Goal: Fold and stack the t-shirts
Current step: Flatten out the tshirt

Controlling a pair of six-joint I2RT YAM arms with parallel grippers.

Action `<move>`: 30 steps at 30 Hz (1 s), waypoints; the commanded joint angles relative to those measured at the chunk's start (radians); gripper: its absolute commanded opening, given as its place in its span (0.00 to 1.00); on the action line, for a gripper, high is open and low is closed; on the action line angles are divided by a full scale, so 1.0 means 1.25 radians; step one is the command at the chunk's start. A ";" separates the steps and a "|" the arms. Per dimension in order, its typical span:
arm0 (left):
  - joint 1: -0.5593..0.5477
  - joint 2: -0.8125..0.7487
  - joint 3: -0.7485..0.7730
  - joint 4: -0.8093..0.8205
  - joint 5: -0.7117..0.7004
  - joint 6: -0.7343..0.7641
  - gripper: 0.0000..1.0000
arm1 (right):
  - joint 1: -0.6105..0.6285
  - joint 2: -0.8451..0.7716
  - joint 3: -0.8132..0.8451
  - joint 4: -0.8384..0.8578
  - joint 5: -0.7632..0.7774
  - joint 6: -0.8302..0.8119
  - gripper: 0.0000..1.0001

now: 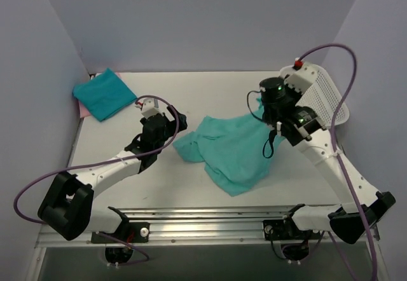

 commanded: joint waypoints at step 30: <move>-0.105 0.402 0.408 -0.055 0.143 -0.087 0.90 | -0.013 -0.111 -0.336 0.010 -0.037 0.099 0.00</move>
